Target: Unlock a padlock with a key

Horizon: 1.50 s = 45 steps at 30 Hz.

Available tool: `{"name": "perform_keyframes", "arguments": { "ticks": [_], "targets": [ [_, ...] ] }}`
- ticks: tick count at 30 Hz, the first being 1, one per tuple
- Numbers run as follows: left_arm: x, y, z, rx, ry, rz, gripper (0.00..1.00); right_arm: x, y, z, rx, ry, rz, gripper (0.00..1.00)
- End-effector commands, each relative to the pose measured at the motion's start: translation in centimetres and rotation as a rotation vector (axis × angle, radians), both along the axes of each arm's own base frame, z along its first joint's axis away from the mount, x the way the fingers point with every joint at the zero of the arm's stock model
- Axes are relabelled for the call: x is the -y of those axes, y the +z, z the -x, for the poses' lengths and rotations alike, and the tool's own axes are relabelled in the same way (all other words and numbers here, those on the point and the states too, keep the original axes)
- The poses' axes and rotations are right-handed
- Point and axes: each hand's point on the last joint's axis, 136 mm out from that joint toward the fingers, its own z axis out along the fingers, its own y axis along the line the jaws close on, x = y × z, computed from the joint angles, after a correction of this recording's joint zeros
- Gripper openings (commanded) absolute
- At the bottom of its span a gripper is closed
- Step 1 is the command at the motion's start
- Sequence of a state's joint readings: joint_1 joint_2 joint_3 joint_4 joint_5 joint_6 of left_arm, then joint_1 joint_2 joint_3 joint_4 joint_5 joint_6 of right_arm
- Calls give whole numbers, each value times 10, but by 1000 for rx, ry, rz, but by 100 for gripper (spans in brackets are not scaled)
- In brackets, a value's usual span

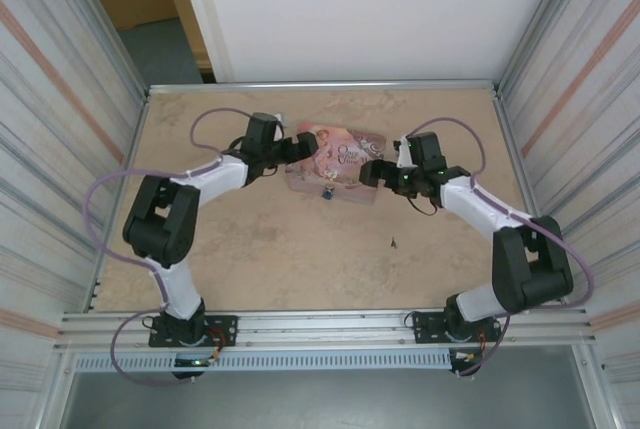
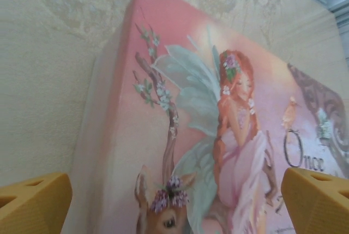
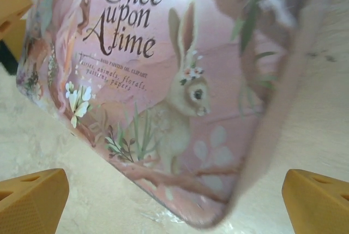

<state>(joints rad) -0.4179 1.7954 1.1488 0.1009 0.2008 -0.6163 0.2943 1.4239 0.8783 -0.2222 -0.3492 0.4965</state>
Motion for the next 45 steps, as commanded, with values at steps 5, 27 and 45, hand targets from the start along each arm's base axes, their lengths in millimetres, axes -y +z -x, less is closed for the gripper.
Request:
{"name": "perform_keyframes", "arguments": {
  "ticks": [5,27,45],
  "targets": [
    [-25,51,30,116,-19,-34,99,45,0,57,-109,-32,182,98],
    [-91,24,176,63,109,12,99,44,-73,146,-506,81,306,56],
    [-104,4,190,20,147,-16,99,39,-98,130,-551,76,353,27]
  ]
}}
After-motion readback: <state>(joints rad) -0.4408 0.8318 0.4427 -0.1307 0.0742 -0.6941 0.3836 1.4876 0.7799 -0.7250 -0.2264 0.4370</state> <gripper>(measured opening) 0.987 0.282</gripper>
